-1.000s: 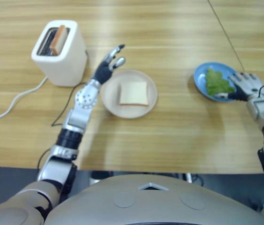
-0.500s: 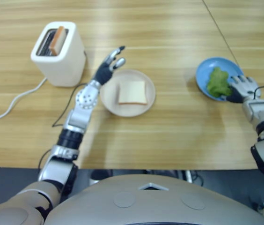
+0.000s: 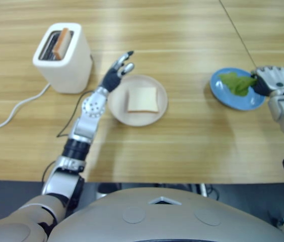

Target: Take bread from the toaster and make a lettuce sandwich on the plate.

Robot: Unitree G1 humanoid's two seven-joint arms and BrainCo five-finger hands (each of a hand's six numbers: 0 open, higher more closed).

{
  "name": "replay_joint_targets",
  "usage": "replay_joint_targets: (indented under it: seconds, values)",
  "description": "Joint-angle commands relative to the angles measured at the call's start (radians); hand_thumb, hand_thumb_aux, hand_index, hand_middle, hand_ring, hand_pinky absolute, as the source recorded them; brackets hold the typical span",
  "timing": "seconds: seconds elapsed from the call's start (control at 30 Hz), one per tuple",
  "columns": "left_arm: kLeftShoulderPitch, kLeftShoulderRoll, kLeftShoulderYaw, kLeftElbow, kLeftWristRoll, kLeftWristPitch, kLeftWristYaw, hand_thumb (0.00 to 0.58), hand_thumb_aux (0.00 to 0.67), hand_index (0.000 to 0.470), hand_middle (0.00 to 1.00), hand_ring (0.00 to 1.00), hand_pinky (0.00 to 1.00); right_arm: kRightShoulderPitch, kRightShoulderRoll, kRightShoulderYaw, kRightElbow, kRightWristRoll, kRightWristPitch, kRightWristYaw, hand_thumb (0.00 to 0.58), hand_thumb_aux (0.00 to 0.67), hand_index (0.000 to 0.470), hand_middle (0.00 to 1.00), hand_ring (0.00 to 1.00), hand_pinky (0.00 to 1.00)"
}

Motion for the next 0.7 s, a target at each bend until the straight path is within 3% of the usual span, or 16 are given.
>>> replay_joint_targets:
  seconds: [0.03, 0.37, 0.53, 0.7]
  values:
    - [-0.001, -0.002, 0.015, 0.023, -0.009, -0.006, 0.004, 0.0, 0.0, 0.0, 0.0, 0.0, 0.0, 0.083, -0.038, -0.065, -0.185, 0.06, 0.0, 0.038, 0.58, 0.67, 0.46, 1.0, 1.0, 1.0]
    - [-0.023, -0.016, 0.066, 0.082, -0.06, -0.032, 0.013, 0.0, 0.0, 0.0, 0.0, 0.0, 0.0, 0.295, -0.021, -0.279, -0.737, 0.196, 0.038, 0.173, 0.58, 0.67, 0.46, 1.0, 1.0, 1.0]
    - [-0.059, -0.036, 0.132, 0.149, -0.116, -0.04, 0.048, 0.0, 0.0, 0.0, 0.0, 0.0, 0.0, 0.258, 0.127, -0.219, -0.888, 0.175, 0.047, 0.271, 0.58, 0.67, 0.46, 1.0, 1.0, 1.0]
    - [-0.079, -0.046, 0.157, 0.197, -0.135, -0.05, 0.065, 0.0, 0.0, 0.0, 0.0, 0.0, 0.0, 0.154, 0.314, -0.077, -0.767, 0.086, 0.017, 0.291, 0.58, 0.67, 0.46, 1.0, 1.0, 1.0]
